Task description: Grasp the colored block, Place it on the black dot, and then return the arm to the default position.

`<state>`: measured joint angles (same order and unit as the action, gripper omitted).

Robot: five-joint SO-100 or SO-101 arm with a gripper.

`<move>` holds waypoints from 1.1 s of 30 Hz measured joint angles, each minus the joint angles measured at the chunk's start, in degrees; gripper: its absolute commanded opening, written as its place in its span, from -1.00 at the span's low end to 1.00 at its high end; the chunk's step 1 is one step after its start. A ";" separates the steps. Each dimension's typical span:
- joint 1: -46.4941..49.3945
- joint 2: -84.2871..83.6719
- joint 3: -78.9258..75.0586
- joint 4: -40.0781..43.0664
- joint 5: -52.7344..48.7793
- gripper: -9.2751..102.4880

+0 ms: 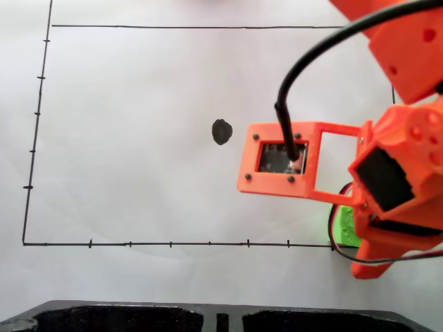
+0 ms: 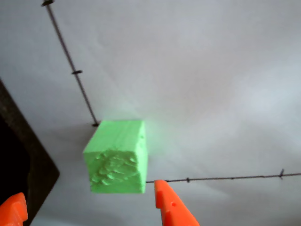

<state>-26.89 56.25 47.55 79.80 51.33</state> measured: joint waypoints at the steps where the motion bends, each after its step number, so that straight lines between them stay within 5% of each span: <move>1: 0.00 -0.62 0.00 0.00 0.18 -0.21; 22: 0.18 -9.40 -4.92 -3.96 -3.96 -0.28; 33: -0.44 -10.11 -5.01 -5.19 -4.75 -0.52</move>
<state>-27.33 46.14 42.54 74.62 46.58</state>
